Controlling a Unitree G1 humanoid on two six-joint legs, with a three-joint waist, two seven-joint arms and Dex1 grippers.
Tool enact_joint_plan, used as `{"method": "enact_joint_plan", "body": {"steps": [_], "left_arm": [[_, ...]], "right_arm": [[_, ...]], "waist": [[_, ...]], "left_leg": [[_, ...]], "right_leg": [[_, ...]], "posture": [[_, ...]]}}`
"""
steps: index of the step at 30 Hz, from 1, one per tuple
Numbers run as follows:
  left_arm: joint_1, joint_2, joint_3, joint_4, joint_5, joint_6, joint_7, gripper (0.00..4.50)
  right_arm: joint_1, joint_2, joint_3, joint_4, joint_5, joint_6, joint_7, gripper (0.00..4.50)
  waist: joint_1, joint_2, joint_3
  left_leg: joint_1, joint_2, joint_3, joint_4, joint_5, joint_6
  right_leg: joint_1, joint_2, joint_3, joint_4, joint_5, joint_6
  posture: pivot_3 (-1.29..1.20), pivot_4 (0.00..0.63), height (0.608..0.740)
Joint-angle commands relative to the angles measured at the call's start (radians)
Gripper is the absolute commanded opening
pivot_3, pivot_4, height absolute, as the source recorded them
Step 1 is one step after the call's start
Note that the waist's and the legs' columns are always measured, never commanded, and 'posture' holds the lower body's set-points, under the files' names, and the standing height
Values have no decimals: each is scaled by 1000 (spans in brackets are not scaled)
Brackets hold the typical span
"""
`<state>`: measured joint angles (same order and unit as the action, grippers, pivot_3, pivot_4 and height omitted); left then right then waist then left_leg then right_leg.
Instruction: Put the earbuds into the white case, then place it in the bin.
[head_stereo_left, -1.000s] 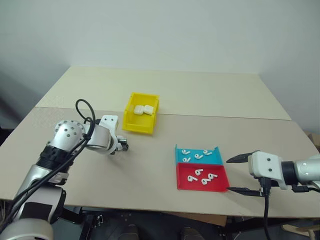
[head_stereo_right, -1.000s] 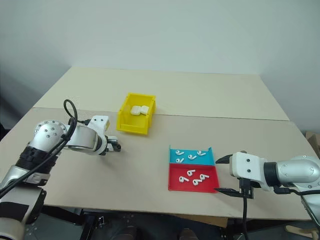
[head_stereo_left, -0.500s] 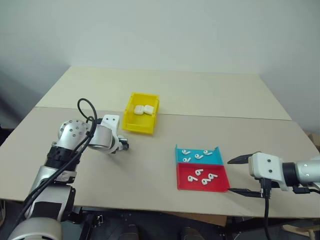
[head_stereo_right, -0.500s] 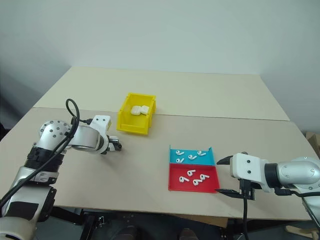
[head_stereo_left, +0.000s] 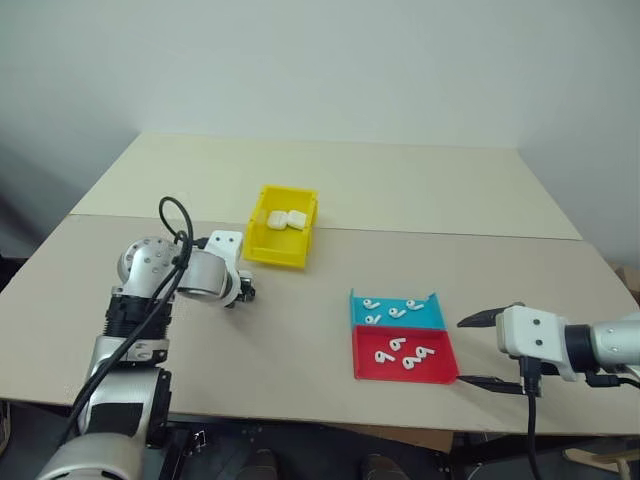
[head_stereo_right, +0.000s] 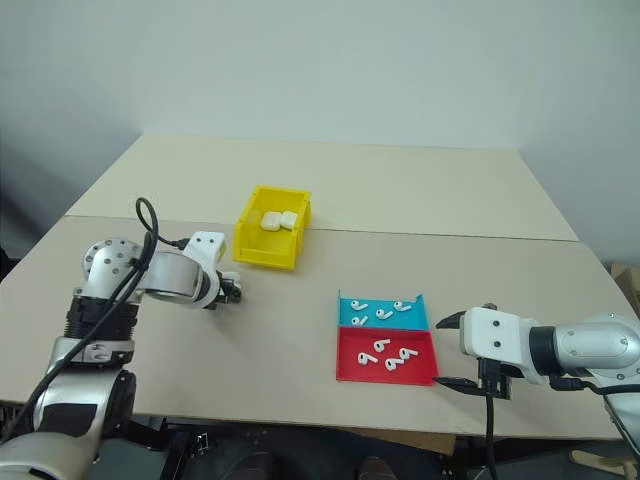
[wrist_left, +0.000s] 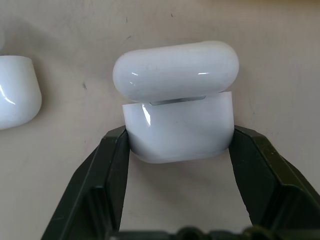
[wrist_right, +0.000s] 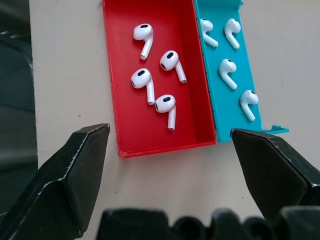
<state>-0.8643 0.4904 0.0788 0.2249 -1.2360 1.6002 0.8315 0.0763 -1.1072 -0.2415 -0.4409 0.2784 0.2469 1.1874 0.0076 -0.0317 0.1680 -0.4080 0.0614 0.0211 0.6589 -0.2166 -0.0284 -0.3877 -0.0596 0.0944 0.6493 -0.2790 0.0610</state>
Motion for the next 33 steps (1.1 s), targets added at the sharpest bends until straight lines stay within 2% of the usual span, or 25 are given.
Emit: {"method": "enact_joint_plan", "body": {"steps": [1, 6, 11, 14, 17, 20, 23, 26, 30, 33], "left_arm": [[-15, 7, 16, -59, 54, 14, -43, 2726], [-7, 64, 9, -153, 52, 14, -103, 2726], [20, 299, -54, -358, -60, 14, -306, 2726], [123, 451, 5, -673, -77, -72, -635, 2726], [276, 539, 36, -846, 54, -280, -878, 2726], [477, 511, 50, -889, 331, -668, -1079, 2726], [608, 360, 80, -829, 489, -1047, -1267, 2726], [649, 240, 66, -741, 548, -1252, -1419, 2726], [689, 103, 36, -623, 573, -1477, -1626, 2726], [706, 42, 17, -548, 560, -1567, -1781, 2726]], "right_arm": [[-7, -11, -25, -19, 4, 0, -3, 4500], [-8, -16, -33, -15, 2, -1, 0, 4500], [-22, -30, -57, -24, 17, 18, 7, 4500], [-49, -36, -72, -34, 47, 31, 17, 4500], [-83, -50, -71, -40, 69, 55, 24, 4500], [-127, -75, -59, -57, 88, 96, 27, 4500], [-161, -120, -32, -66, 71, 122, 41, 4500], [-167, -160, -13, -101, 43, 110, 54, 4500], [-213, -172, 11, -165, 89, 138, 63, 4500], [-262, -181, 49, -204, 112, 169, 65, 4500]], "waist": [[0, 0, 0], [-4, 0, 0], [-18, 0, 0], [-22, 0, 0], [-21, 0, 0], [-19, 2, -1], [-14, 2, -1], [-6, 1, -1], [-5, 2, -1], [-8, 3, -1]], "left_leg": [[0, 0, 0, 0, 0, 0], [-1, 0, -1, 0, 0, 0], [-2, 0, -1, -1, 0, 0], [-2, 0, 0, -1, 0, -1], [-1, 1, 1, -1, 0, -4], [1, 1, 2, -2, 0, -5], [1, 2, 2, -1, 0, -4], [0, 2, 2, 0, 0, -3], [-1, 2, 4, 0, -2, -1], [-2, 3, 4, 0, -2, 0]], "right_leg": [[0, 0, 0, 0, 0, 0], [-1, 0, 0, 0, 0, 0], [-2, 0, 0, 0, 0, 0], [-1, 0, 0, -1, 0, 0], [-1, 0, 0, -2, 0, 0], [0, 0, 0, -2, 0, 0], [1, 0, 0, -3, 0, -2], [1, 0, 0, -4, 0, -2], [0, 0, 1, -4, 0, -1], [-1, 1, 1, -4, 0, -1]], "posture": [[0, 150, 740], [0, 150, 740], [0, 150, 740], [0, 150, 740], [0, 150, 740], [0, 150, 740], [0, 150, 740], [0, 150, 740], [0, 150, 740], [0, 150, 740]]}}
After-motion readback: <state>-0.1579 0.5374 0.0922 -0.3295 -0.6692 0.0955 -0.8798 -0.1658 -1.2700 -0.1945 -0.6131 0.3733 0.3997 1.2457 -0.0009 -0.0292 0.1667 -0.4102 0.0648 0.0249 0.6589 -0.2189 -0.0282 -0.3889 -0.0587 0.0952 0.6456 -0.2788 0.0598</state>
